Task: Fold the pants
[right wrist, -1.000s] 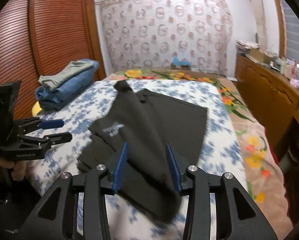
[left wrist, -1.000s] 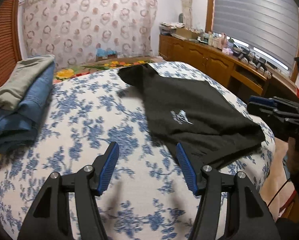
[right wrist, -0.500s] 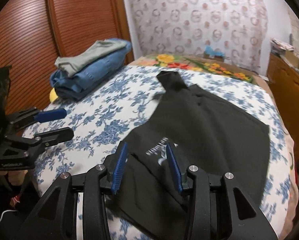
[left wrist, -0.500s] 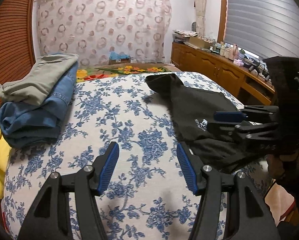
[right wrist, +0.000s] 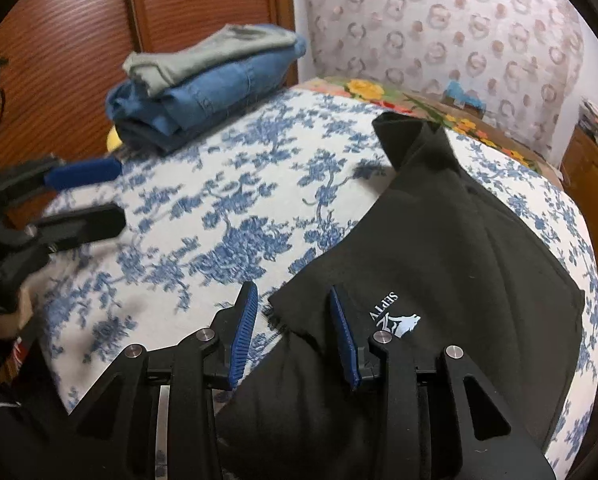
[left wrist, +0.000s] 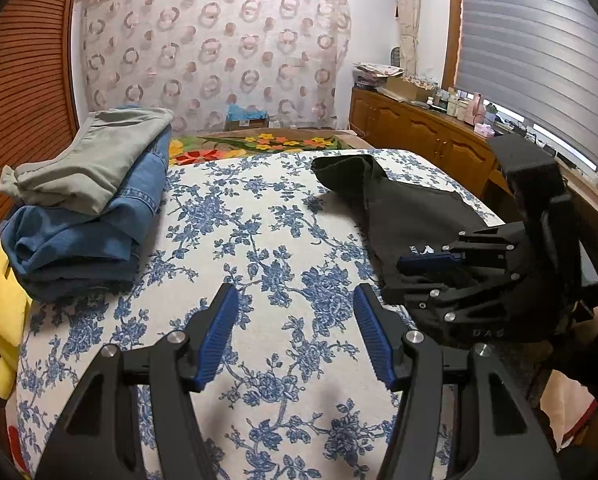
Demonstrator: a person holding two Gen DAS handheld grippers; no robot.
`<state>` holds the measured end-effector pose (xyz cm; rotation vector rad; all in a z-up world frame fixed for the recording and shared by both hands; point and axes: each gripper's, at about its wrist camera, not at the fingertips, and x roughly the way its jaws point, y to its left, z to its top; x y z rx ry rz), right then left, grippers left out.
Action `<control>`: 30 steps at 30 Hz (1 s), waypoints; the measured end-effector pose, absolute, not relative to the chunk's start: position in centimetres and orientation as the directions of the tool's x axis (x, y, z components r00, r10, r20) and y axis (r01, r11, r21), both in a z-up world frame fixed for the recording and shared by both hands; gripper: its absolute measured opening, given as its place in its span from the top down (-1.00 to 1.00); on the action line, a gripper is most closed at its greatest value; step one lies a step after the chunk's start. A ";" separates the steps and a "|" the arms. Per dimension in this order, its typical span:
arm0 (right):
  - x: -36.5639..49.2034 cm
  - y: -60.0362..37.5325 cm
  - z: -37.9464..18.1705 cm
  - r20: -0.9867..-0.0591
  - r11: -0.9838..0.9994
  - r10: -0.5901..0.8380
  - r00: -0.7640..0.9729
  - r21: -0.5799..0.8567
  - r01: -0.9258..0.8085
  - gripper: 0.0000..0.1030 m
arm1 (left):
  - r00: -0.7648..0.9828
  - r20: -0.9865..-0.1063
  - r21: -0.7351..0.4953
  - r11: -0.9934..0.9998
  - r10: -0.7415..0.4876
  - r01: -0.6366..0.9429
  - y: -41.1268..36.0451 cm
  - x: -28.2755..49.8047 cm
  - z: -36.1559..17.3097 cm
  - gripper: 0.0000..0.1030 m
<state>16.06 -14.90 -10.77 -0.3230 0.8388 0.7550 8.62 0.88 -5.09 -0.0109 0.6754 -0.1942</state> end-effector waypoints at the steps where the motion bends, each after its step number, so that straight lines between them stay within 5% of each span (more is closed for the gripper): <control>1: 16.1 -14.8 -11.0 -0.774 0.699 0.460 0.435 0.014 -0.715 0.28 | 0.763 -0.620 -0.076 0.982 -0.183 0.175 0.9 8.6 -5.1 -0.15; 6: 16.4 -14.8 -11.1 -0.775 0.694 0.431 0.462 -0.043 -0.719 0.89 | 0.751 -0.633 -0.085 0.981 -0.188 0.174 1.1 9.3 -5.6 -0.15; 8: 16.8 -15.6 -10.4 -0.764 0.697 0.456 0.456 -0.012 -0.717 0.96 | 0.745 -0.639 -0.085 0.980 -0.192 0.179 1.0 9.6 -5.9 -0.15; 30: 23.9 -26.0 -7.7 -0.719 0.790 0.460 0.521 0.064 -0.610 0.98 | 0.648 -0.712 -0.041 0.937 -0.271 0.347 -7.2 18.1 -6.6 -0.15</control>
